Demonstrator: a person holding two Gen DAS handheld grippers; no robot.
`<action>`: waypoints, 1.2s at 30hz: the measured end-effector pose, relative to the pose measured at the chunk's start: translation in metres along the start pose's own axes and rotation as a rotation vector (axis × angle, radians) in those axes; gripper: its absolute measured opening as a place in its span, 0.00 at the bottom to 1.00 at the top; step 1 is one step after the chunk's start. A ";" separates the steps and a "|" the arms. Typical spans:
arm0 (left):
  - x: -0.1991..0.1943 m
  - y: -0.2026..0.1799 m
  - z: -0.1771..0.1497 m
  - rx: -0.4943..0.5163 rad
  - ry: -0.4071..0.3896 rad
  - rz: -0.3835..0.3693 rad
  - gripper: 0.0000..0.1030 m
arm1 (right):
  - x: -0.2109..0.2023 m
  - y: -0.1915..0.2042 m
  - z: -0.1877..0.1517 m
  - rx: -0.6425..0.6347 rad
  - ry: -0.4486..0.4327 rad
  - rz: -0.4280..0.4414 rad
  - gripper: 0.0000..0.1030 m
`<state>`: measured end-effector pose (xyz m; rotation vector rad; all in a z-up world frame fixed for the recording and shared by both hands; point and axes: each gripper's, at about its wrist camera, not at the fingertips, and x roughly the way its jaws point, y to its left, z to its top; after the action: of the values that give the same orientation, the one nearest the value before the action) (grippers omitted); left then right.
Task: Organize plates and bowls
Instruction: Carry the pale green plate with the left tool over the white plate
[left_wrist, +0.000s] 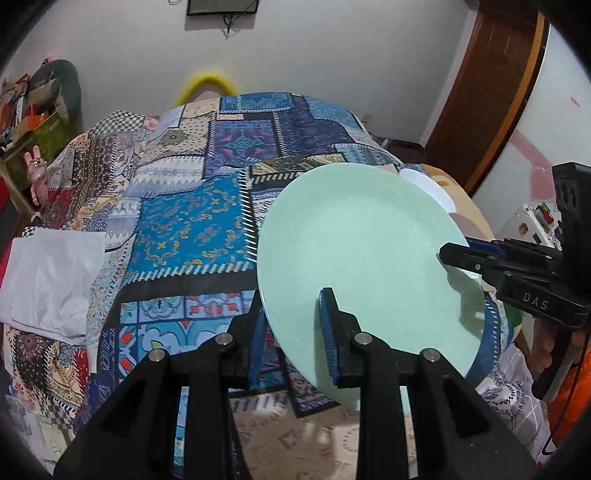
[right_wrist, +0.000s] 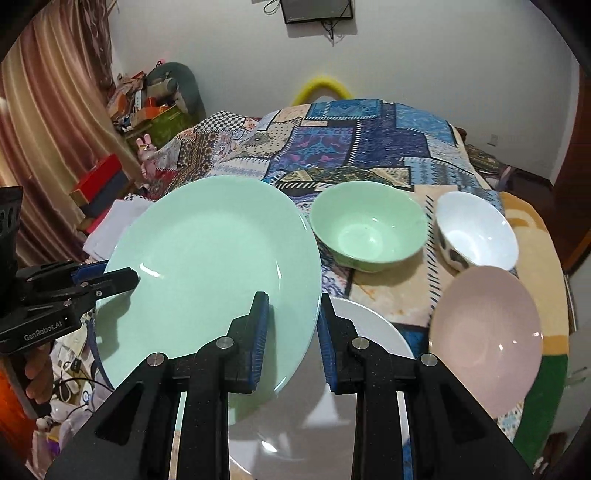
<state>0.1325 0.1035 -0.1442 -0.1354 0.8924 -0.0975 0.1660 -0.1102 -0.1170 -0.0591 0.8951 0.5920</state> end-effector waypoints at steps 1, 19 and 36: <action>0.000 -0.004 -0.001 0.001 0.002 -0.002 0.26 | -0.002 -0.002 -0.002 0.003 -0.002 -0.001 0.23; 0.038 -0.050 -0.023 -0.007 0.091 -0.054 0.26 | -0.010 -0.048 -0.049 0.104 0.039 -0.011 0.23; 0.079 -0.064 -0.042 -0.012 0.178 -0.073 0.26 | 0.002 -0.068 -0.079 0.191 0.097 -0.014 0.23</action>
<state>0.1472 0.0262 -0.2203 -0.1730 1.0657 -0.1741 0.1448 -0.1892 -0.1819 0.0789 1.0411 0.4915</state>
